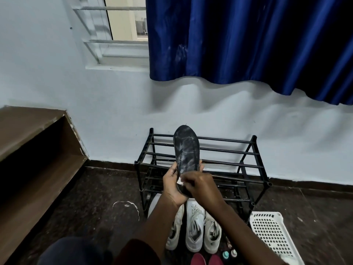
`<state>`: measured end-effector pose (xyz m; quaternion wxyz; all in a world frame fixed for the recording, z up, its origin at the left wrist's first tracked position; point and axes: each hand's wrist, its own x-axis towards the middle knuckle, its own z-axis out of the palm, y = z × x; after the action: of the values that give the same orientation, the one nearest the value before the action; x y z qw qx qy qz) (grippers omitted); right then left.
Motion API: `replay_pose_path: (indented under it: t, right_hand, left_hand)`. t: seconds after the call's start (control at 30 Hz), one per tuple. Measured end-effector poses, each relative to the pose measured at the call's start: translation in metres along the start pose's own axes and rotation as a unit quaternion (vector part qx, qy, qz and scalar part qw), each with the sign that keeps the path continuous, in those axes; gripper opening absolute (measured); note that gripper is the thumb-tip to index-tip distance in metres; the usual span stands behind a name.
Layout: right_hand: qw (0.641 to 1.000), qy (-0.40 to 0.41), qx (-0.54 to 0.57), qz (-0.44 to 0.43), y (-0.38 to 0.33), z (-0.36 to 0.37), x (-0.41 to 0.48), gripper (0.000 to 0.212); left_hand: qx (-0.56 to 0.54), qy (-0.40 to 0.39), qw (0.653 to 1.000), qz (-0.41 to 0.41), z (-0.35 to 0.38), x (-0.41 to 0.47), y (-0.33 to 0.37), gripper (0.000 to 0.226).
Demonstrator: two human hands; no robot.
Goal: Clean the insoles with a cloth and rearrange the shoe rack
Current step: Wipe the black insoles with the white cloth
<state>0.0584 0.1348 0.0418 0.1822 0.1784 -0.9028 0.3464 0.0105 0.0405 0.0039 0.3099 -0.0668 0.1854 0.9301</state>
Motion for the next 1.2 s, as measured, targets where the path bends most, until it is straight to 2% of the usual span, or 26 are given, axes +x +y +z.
replay_pose_path:
  t: [0.1,0.2,0.37,0.5,0.63,0.8,0.87,0.93,1.07,1.2]
  right_hand:
    - [0.996,0.010,0.024,0.082,-0.001,-0.001,0.002,0.026]
    - [0.991,-0.006,0.067,0.117,-0.011,-0.003,0.001,0.034]
    - [0.981,-0.100,0.122,0.116,-0.028,-0.013,-0.018,0.043]
    - [0.983,-0.073,0.111,0.129,-0.026,-0.017,-0.012,0.040]
    - [0.987,-0.031,0.093,0.126,-0.028,-0.013,-0.010,0.040]
    - [0.983,-0.117,0.109,0.090,-0.031,-0.019,-0.031,0.039]
    - [0.984,-0.122,0.095,0.088,-0.029,-0.024,-0.031,0.038]
    - [0.987,-0.106,0.073,0.097,-0.026,-0.024,-0.025,0.039]
    - [0.992,-0.047,0.063,0.102,-0.027,-0.015,-0.021,0.040]
    - [0.984,-0.115,0.095,0.097,-0.034,-0.014,-0.039,0.038]
  left_hand:
    - [0.018,0.001,1.000,-0.023,-0.004,-0.005,-0.004,0.066]
    - [0.013,0.001,1.000,-0.027,-0.006,-0.010,-0.004,0.062]
    - [-0.002,0.016,1.000,0.001,-0.009,-0.017,0.001,0.060]
    - [0.013,0.020,1.000,0.014,-0.008,-0.020,-0.003,0.082]
    - [0.016,0.022,1.000,-0.013,-0.008,-0.022,-0.012,0.068]
    - [0.002,0.040,0.999,0.033,-0.007,-0.025,-0.010,0.062]
    - [0.029,0.062,0.997,0.033,-0.008,-0.025,-0.011,0.064]
    - [0.051,0.066,0.996,0.021,-0.011,-0.027,-0.015,0.065]
    - [0.060,0.063,0.996,-0.007,-0.013,-0.034,-0.022,0.048]
    - [0.051,0.063,0.996,0.033,-0.021,-0.036,-0.019,0.052]
